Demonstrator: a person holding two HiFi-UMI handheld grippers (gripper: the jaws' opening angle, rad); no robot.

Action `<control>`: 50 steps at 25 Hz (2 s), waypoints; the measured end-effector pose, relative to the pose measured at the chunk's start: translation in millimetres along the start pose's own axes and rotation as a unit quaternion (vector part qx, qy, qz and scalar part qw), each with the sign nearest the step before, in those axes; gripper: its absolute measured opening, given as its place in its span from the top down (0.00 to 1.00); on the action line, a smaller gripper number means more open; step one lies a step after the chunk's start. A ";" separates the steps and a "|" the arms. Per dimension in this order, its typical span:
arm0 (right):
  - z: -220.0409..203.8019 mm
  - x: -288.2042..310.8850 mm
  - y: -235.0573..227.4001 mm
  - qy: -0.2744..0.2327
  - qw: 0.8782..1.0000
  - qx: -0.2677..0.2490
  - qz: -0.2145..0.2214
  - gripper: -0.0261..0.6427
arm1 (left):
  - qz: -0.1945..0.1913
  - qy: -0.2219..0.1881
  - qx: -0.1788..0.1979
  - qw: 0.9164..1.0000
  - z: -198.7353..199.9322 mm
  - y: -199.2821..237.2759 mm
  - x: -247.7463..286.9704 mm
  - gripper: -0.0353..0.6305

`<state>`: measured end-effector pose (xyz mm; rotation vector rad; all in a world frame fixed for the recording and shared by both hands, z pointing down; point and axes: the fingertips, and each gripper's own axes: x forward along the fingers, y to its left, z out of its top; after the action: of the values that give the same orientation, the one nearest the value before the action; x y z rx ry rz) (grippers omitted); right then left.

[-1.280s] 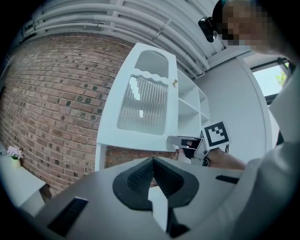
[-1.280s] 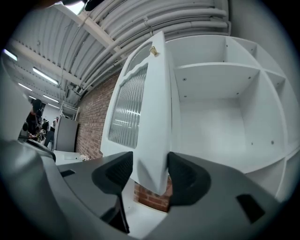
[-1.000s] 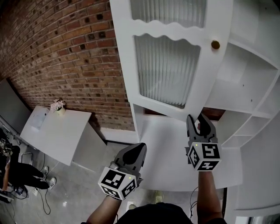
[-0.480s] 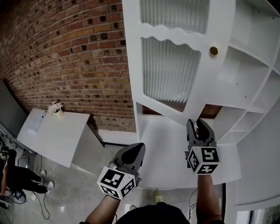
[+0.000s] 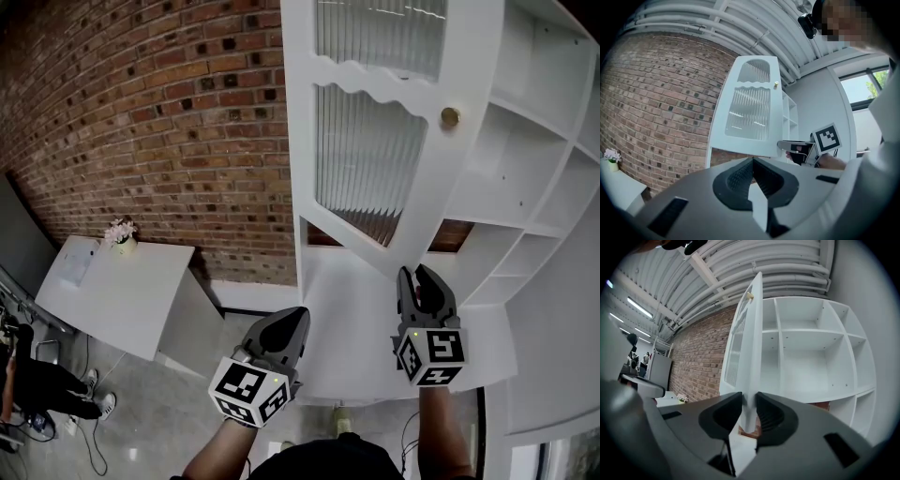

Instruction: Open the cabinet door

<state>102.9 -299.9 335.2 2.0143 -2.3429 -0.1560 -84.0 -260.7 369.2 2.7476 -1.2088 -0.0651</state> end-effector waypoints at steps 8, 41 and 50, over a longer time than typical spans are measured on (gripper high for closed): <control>4.5 -20.6 32.7 -0.015 1.000 0.003 0.014 0.85 | -0.001 -0.002 0.006 1.000 1.5 3.4 -18.3 0.94; 30.8 -31.6 219.3 -0.027 0.981 -0.043 0.187 0.83 | 0.055 -0.025 0.012 0.998 18.1 31.6 -105.9 0.94; 34.1 -23.8 246.6 -0.033 0.977 -0.051 0.203 0.82 | 0.072 -0.029 0.005 0.997 18.3 45.2 -122.0 0.94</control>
<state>-139.4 -238.4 328.5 1.4681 -2.6633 -0.3184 -201.3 -203.0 355.7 2.6764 -1.4213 -0.1246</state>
